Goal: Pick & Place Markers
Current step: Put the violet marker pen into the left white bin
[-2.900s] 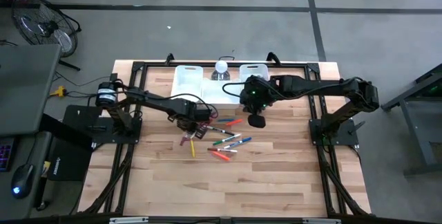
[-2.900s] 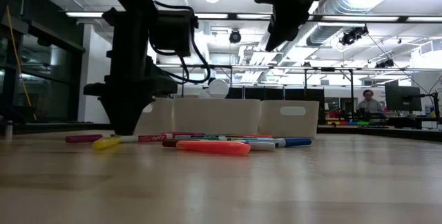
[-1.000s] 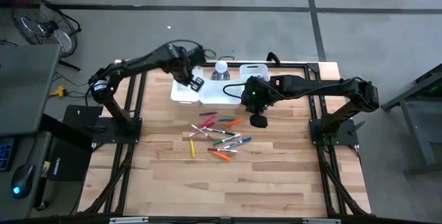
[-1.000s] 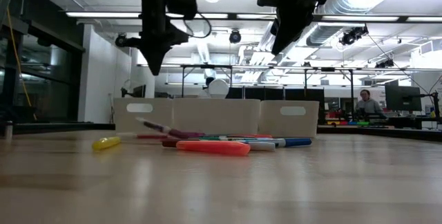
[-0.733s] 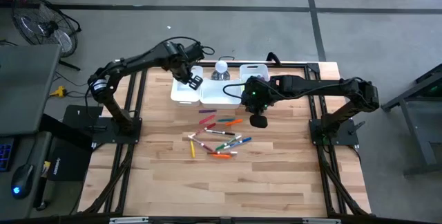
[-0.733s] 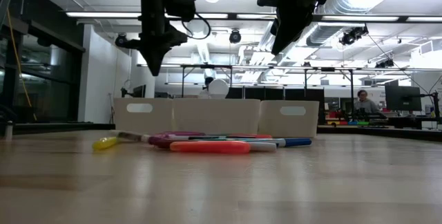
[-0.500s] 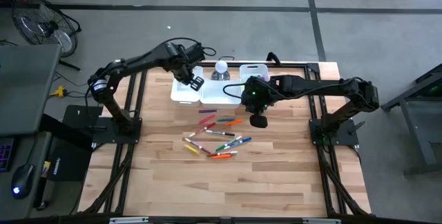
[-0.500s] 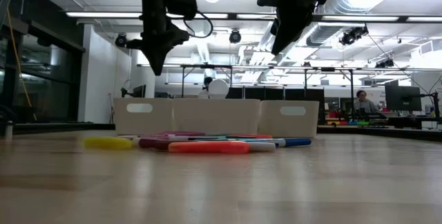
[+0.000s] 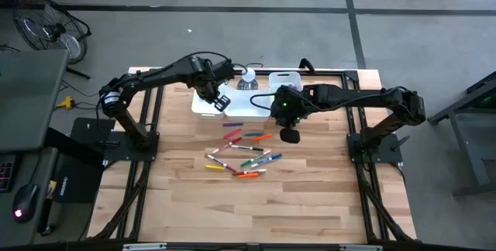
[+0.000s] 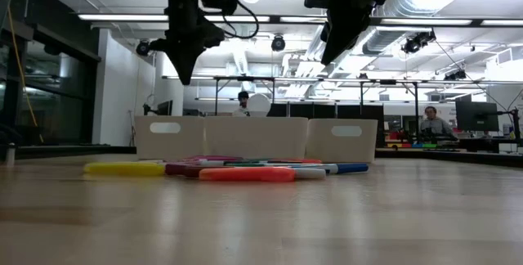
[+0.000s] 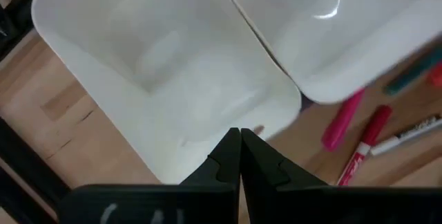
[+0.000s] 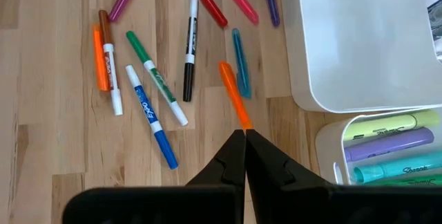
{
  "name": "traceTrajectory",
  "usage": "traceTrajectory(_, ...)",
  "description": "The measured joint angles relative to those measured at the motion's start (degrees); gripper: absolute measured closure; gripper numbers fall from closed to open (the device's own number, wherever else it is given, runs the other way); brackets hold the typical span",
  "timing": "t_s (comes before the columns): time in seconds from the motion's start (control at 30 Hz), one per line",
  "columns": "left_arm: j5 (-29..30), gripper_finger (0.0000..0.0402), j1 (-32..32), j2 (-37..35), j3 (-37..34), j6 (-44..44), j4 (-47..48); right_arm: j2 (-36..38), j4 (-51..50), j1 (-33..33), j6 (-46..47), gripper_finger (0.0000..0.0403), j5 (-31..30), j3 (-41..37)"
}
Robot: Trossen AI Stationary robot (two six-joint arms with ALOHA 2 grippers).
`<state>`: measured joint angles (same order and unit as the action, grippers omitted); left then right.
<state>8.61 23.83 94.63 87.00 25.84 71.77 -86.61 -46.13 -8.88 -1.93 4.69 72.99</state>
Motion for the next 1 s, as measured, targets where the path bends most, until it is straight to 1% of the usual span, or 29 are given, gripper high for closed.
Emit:
traceTrajectory(0.13,0.70,0.0398,-3.21,-0.72,-1.02,0.38,0.05,0.00,-0.19,0.00,0.02,0.0403,0.00,0.00)
traceTrajectory(0.23,-0.69,0.0384,-5.44,-3.13,-3.29,1.22,-1.91,0.00,-0.47,0.00,0.02,0.0403,0.00,0.00)
traceTrajectory(0.33,-1.01,0.0366,-7.33,-6.33,-7.89,3.22,-4.37,0.00,-0.88,0.00,0.02,0.0402,0.00,0.02)
traceTrajectory(0.47,-1.09,0.0347,-9.96,-12.88,-15.22,6.87,-10.27,0.00,-1.27,0.02,0.02,0.0402,0.00,0.01)
traceTrajectory(0.5,-1.48,0.0343,-10.65,-14.67,-17.25,7.51,-10.62,0.00,-1.28,0.07,0.02,0.0402,0.00,0.02)
traceTrajectory(0.6,-1.78,0.0339,-13.27,-18.42,-22.00,10.08,-17.01,0.00,-1.25,0.07,0.02,0.0403,0.00,0.02)
traceTrajectory(0.67,-1.96,0.0338,-14.85,-20.73,-24.81,10.47,-17.27,0.00,-1.31,0.07,0.02,0.0402,0.00,0.02)
traceTrajectory(0.73,-2.39,0.0338,-16.60,-22.10,-26.71,10.76,-21.13,0.00,-1.35,0.07,0.02,0.0403,0.02,0.02)
traceTrajectory(0.83,-3.12,0.0338,-18.54,-23.17,-29.82,11.63,-22.50,0.00,-1.45,0.14,0.02,0.0402,0.04,0.02)
traceTrajectory(0.9,-5.07,0.0338,-19.56,-23.02,-31.64,12.26,-27.16,0.00,-1.46,0.37,0.03,0.0403,0.03,0.02)
traceTrajectory(0.97,-7.69,0.0338,-20.23,-23.08,-34.07,12.86,-29.04,0.00,-1.46,0.71,0.07,0.0402,0.00,0.02)
traceTrajectory(1.0,-8.63,0.0338,-20.71,-23.06,-35.27,13.36,-31.41,0.00,-1.46,0.93,0.09,0.0402,0.00,0.02)
